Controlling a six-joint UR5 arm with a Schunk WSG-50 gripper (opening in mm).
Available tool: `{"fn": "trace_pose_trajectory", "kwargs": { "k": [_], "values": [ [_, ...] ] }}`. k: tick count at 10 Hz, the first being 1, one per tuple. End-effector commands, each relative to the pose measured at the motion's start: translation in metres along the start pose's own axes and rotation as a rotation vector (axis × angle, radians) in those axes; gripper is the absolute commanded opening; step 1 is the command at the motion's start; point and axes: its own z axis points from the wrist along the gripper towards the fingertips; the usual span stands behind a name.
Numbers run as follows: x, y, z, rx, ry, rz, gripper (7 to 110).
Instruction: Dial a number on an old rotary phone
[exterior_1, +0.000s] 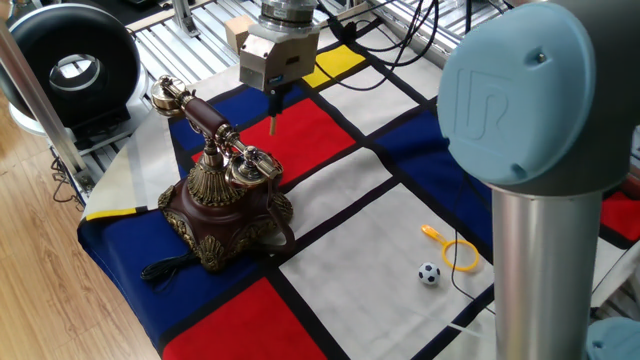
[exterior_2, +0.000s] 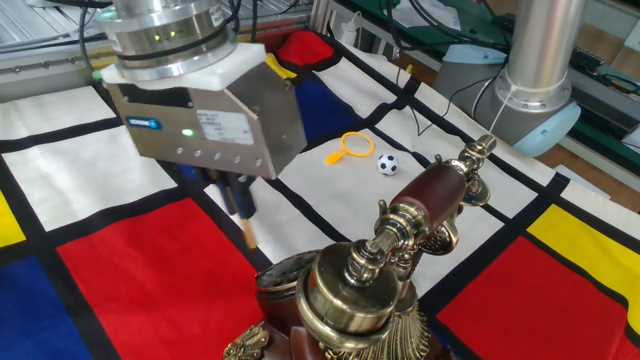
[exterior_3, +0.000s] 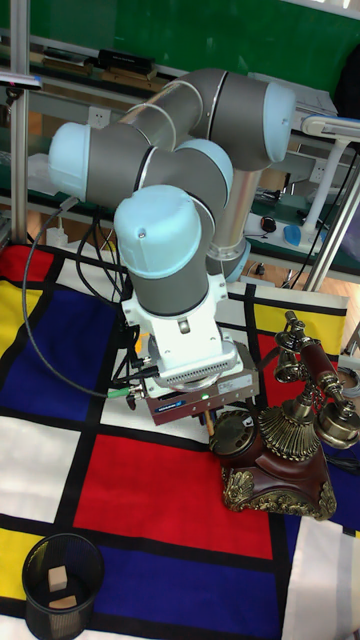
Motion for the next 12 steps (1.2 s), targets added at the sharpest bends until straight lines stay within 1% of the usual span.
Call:
{"fn": "trace_pose_trajectory", "kwargs": {
  "k": [1,2,4,6,8,10,12],
  "values": [
    [0.009,0.027,-0.009,-0.098,0.039,0.009,7],
    [0.009,0.029,-0.009,-0.105,0.041,0.008,7],
    [0.009,0.040,-0.011,-0.150,0.041,0.015,7],
    [0.008,0.048,-0.010,-0.180,0.042,0.031,7],
    [0.008,0.051,-0.010,-0.192,0.046,0.042,7],
    [0.005,0.057,-0.007,-0.209,0.034,0.050,7],
    [0.003,0.057,-0.007,-0.213,0.028,0.047,7]
  ]
}}
